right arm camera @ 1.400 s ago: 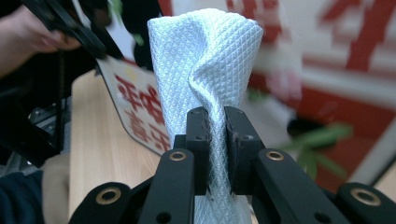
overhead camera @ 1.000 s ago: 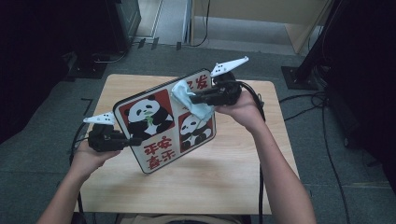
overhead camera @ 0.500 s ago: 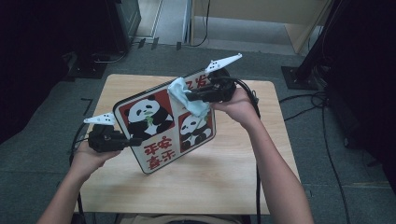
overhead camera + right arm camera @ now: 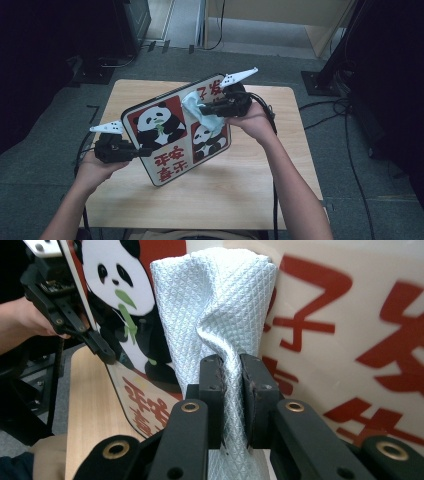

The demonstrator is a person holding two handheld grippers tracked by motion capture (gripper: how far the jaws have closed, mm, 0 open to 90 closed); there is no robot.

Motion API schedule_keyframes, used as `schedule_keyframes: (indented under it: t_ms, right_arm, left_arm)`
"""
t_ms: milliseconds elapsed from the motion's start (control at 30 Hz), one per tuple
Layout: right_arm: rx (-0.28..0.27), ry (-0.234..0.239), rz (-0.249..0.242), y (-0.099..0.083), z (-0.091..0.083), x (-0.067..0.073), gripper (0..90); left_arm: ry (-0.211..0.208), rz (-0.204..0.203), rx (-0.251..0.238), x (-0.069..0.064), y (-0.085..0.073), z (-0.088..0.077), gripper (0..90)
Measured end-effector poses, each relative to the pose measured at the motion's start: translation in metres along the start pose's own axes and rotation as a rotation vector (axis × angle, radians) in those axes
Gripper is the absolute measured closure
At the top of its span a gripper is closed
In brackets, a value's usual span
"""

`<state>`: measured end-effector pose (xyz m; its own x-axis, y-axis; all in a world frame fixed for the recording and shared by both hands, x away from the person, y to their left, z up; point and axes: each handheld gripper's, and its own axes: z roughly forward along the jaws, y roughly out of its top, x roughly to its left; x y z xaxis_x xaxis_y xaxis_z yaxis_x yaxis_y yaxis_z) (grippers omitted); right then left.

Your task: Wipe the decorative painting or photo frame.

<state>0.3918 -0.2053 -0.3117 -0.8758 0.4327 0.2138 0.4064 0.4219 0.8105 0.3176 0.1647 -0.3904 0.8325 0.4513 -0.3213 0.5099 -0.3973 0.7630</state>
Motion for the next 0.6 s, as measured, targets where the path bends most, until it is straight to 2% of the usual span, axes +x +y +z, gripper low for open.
schedule_keyframes:
  t_ms: [233,600]
  right_arm:
    - [-0.01,-0.008,0.017,-0.015,0.003,0.0,81.8]
    - [0.006,-0.014,0.032,-0.039,0.011,-0.002,81.8]
  left_arm:
    - [0.001,-0.001,0.0,0.0,0.0,0.0,78.6]
    - [-0.002,-0.002,-0.003,0.0,-0.001,0.0,78.5]
